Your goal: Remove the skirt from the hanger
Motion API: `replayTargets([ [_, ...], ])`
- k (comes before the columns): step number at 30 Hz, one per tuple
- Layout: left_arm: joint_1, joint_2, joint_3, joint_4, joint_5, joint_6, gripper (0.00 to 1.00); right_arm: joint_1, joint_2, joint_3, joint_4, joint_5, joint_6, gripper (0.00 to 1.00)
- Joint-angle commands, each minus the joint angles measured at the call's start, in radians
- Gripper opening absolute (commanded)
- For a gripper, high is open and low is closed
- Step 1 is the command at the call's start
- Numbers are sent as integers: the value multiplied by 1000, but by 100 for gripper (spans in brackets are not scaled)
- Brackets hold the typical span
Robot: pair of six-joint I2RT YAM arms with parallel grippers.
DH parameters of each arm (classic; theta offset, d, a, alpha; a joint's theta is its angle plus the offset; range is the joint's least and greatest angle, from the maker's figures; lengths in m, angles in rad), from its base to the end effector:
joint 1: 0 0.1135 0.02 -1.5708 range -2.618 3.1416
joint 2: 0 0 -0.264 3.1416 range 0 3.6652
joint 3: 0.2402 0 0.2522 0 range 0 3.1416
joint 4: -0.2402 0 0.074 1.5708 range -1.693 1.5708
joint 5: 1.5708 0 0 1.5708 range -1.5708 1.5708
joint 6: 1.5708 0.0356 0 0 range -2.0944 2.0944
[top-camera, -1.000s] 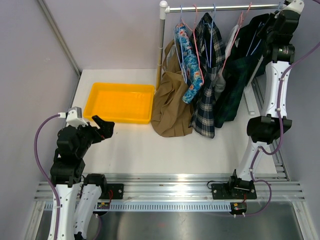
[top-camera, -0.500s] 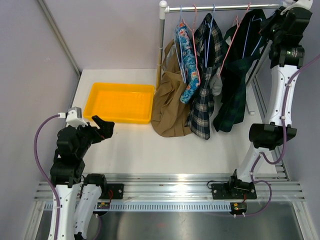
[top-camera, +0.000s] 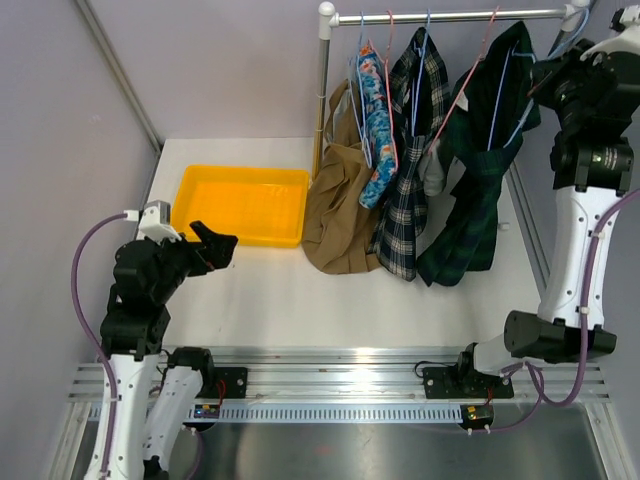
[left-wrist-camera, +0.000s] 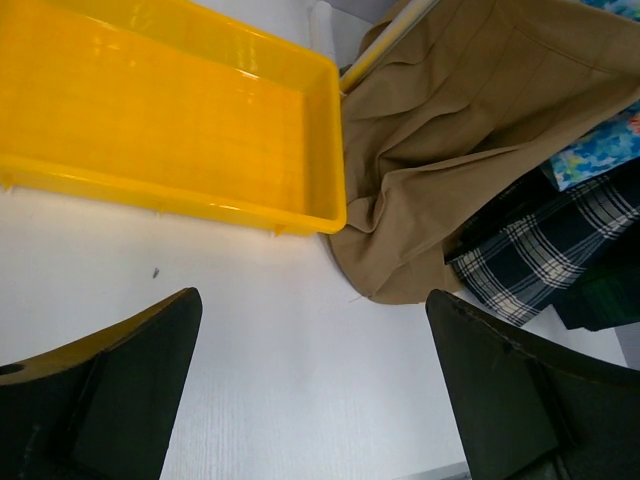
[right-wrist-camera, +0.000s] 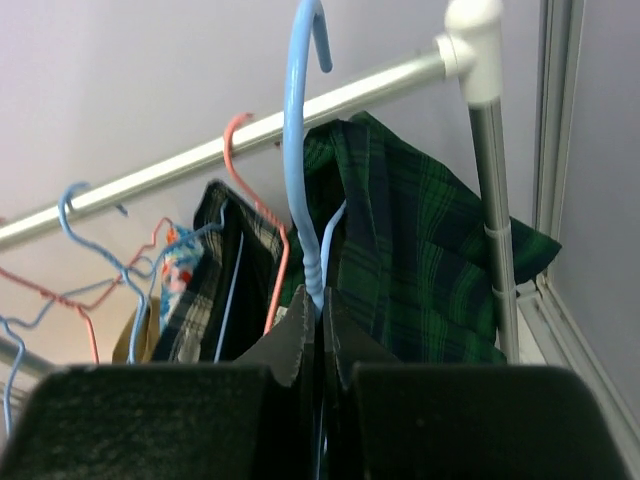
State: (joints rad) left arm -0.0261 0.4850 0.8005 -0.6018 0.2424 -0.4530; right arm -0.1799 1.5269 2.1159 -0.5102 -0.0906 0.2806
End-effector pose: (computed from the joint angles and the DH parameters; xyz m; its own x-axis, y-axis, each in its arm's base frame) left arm 0.1046 -0.0113 0.3390 -0.3657 -0.4155 -0.8329 0.1062 0.8704 -0.4808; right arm 0.2838 -0.0483 0.5718 0.0992 0.2623 -0.9599 0.0645 0.9609 0.2692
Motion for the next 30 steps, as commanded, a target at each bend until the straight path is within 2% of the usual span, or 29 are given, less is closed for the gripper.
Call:
replayTargets([
  [1, -56, 117, 159, 126, 77, -4, 99, 2, -128, -139, 145, -12, 23, 0],
  [2, -83, 150, 198, 132, 60, -1, 99, 2, -160, -172, 151, -15, 22, 0],
  [4, -205, 264, 293, 138, -36, 31, 99, 2, -186, -250, 168, -24, 23, 0],
  [5, -259, 306, 387, 139, -72, 45, 99, 2, -209, -269, 170, -23, 26, 0],
  [6, -378, 360, 448, 135, -103, 72, 99, 3, -217, -295, 167, -24, 28, 0],
  [8, -512, 508, 608, 128, -173, 91, 99, 3, -243, -318, 167, -27, 57, 0],
  [9, -669, 553, 649, 135, -199, 108, 99, 2, -252, -339, 176, -46, 68, 0],
  [11, -829, 684, 715, 184, -282, 131, 99, 2, -270, -355, 180, -72, 94, 0],
  [12, -954, 720, 744, 215, -291, 137, 99, 2, -275, -359, 174, -72, 100, 0],
  [15, -1125, 860, 753, 356, -298, 145, 99, 2, -295, -349, 141, -80, 112, 0],
  [17, -1185, 950, 755, 437, -307, 142, 99, 3, -313, -336, 104, -80, 118, 0],
  [20, -1212, 1035, 792, 506, -282, 120, 99, 2, -358, -317, 75, -81, 118, 0],
  [25, -1239, 1199, 935, 530, -296, 126, 99, 2, -456, -323, 36, -80, 140, 0],
  [30, -1242, 1322, 1054, 534, -279, 99, 99, 5, -487, -324, 22, -97, 158, 0],
])
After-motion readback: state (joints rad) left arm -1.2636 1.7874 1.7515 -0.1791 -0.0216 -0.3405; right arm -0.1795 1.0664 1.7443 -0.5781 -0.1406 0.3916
